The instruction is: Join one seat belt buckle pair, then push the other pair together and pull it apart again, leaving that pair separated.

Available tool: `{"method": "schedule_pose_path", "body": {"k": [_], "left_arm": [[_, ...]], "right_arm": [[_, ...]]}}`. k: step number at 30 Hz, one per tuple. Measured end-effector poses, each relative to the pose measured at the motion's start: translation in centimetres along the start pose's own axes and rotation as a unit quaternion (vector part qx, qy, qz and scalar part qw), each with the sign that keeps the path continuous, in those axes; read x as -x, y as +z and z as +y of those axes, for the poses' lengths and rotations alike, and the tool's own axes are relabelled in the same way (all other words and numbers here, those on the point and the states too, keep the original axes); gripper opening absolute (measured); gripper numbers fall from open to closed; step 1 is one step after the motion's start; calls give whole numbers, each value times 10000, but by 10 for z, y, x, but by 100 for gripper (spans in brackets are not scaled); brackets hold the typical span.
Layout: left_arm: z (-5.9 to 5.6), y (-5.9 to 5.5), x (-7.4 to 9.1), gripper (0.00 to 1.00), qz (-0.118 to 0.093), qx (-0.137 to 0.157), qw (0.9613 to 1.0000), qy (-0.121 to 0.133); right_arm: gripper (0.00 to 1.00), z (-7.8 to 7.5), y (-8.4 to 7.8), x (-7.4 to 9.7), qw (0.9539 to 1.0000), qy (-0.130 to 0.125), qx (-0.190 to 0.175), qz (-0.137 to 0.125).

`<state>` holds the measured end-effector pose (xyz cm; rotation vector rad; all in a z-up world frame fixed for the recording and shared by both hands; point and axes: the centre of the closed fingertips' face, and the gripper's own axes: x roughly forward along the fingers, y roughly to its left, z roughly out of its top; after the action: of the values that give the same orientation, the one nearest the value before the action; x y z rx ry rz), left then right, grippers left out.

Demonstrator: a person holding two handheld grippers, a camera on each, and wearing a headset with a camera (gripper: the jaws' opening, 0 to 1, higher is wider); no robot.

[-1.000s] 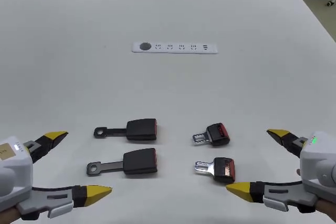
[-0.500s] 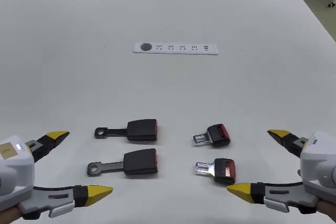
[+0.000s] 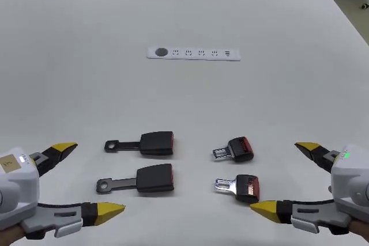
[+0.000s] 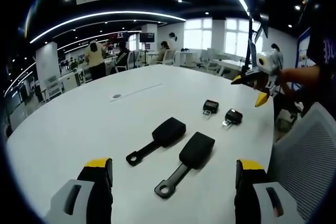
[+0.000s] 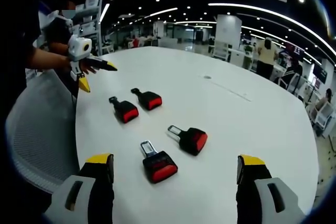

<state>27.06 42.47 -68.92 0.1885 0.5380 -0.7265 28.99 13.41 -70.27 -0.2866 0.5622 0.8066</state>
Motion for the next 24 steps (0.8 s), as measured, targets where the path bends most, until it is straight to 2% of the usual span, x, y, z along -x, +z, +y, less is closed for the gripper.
{"method": "schedule_pose_path", "body": {"k": [9,14,24], "left_arm": [[0,0,-3,99,90,-108,9999,-68],[2,-4,-6,99,248,-227,9994,-119],[-7,-10,-17,94,583,-491,9961,-434]], "right_arm": [[99,0,-2,-1,9998,76,108,122],[97,3,-5,-4,9991,198,224,293],[90,9,-11,-10,9963,451,479,545]]}}
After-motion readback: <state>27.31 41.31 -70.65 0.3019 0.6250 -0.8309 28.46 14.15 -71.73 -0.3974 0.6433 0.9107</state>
